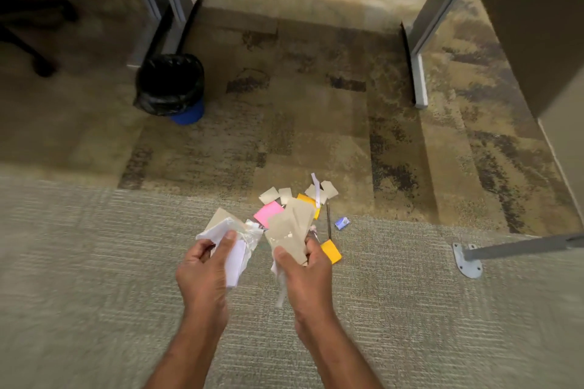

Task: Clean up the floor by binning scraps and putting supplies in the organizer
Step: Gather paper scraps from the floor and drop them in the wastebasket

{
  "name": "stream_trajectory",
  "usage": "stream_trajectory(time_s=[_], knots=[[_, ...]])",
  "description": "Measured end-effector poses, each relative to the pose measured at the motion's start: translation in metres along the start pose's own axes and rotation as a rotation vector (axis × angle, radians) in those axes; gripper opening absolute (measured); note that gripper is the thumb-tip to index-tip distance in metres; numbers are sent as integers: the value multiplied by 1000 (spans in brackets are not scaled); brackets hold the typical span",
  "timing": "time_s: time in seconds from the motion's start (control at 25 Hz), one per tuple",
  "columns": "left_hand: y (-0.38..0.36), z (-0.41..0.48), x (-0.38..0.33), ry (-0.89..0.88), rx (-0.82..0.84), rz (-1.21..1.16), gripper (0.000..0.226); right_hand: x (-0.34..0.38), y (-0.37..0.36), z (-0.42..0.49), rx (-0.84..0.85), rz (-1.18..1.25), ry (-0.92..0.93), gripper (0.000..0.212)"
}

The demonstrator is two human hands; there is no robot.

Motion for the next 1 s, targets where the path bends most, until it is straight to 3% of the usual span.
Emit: stream_trajectory(time_s=[0.24,0.4,1.0], knots=[[22,-8,-131,-85,13,-63,12,98,-59,-69,87,-40,90,22],[13,4,-199,-135,13,-121,16,153,-93,-72,97,-53,147,15],[-82,141,-322,-155,-109,-140,15,267,-242,67,181,-130,183,15]])
Point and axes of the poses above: each hand's wrist, its own z-axis towards the middle knuckle, its own y-axis out of the back of the hand, x = y × z, the point moved 9 cm from there along z, towards the middle knuckle, and after that the axes turned 9 degrees about -x, right-handed, at the moved point
